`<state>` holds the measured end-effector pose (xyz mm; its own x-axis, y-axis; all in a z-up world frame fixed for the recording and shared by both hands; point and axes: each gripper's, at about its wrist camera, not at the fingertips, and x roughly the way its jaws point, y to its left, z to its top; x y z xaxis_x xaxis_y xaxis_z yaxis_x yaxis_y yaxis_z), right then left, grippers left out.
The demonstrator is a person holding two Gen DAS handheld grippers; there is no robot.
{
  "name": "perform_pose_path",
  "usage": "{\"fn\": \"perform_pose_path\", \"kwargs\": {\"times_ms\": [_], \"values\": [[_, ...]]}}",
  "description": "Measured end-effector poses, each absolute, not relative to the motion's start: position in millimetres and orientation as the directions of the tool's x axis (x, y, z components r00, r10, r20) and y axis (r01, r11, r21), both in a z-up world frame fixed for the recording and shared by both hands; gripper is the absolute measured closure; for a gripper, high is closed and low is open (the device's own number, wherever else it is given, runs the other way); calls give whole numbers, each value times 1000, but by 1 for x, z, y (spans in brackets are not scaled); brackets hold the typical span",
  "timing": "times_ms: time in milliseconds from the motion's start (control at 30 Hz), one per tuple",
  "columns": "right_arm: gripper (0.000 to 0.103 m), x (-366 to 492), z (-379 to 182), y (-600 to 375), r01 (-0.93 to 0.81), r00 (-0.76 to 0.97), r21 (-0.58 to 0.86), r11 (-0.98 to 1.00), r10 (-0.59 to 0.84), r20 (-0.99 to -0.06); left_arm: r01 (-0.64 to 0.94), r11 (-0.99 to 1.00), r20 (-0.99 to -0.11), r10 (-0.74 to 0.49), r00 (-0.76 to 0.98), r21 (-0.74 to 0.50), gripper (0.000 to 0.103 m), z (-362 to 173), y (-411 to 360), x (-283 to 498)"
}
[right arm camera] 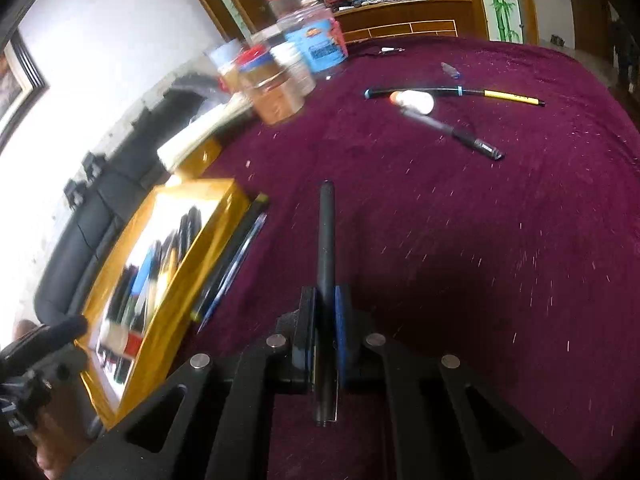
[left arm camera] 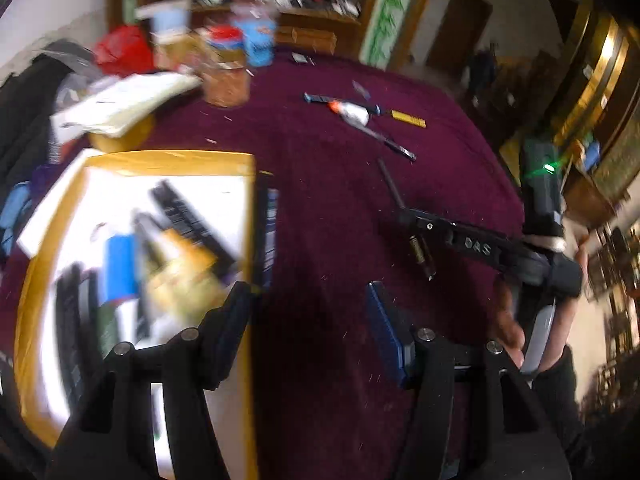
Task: Organize rigid objects
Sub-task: 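Grasp a black marker with right gripper while left gripper grasps a slim black pen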
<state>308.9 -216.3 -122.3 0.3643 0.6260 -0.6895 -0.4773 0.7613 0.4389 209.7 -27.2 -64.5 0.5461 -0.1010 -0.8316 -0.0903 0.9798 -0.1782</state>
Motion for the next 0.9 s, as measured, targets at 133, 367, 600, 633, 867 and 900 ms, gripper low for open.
{"fn": "perform_pose_path", "kwargs": {"times_ms": [133,367,600,633,867,900], "values": [[96,310,-133,-227,-446,343,516,731,672,-656,-71,986,-897,-106,430,-150,49,-88,-34,268],[96,307,-132,-229,-446,360,515,732,674,-645,-99,995,-946,45,321,14,55,-126,-37,313],[95,304,-129,-229,-451,368,515,729,677,-637,-68,997,-956,64,285,47,61,-134,-45,317],[95,304,-129,-228,-454,369,514,728,678,-636,-77,997,-964,35,265,15,64,-135,-42,317],[95,303,-129,-229,-452,373,510,732,675,-637,-66,998,-964,13,266,-5,69,-139,-28,322],[95,303,-129,-229,-450,374,510,733,674,-637,-57,998,-964,13,266,-2,69,-139,-28,321]]}}
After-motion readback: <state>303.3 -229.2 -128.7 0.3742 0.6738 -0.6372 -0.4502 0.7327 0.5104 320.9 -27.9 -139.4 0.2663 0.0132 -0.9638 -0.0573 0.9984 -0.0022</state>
